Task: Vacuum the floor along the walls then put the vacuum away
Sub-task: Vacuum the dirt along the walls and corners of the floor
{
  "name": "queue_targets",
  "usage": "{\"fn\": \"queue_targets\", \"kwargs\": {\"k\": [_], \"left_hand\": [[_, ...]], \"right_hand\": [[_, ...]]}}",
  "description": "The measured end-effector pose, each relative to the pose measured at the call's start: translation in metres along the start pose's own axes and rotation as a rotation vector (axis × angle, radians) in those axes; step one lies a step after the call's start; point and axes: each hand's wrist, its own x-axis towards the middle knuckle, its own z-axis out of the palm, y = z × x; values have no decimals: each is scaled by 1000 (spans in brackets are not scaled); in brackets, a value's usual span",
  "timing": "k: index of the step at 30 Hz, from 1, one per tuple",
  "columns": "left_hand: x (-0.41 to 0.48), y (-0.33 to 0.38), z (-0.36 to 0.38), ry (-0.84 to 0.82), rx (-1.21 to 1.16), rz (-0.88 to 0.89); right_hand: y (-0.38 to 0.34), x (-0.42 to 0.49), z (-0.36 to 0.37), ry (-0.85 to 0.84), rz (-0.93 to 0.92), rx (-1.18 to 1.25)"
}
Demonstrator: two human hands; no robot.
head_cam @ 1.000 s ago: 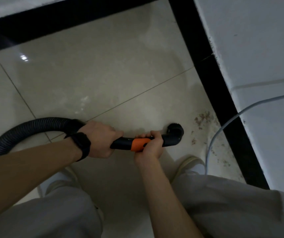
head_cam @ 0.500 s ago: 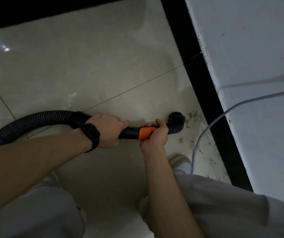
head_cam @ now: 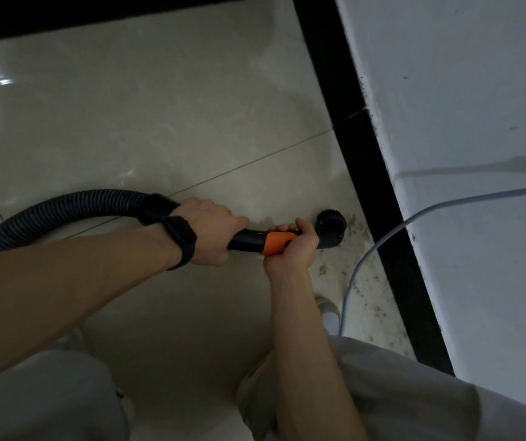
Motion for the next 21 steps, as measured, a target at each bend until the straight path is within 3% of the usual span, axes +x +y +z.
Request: {"fn": "queue_targets", "kwargs": {"k": [21], "left_hand": [[50, 21, -6, 68, -85, -40]], "right_hand": [[-48, 36, 12, -60, -12, 7]]}}
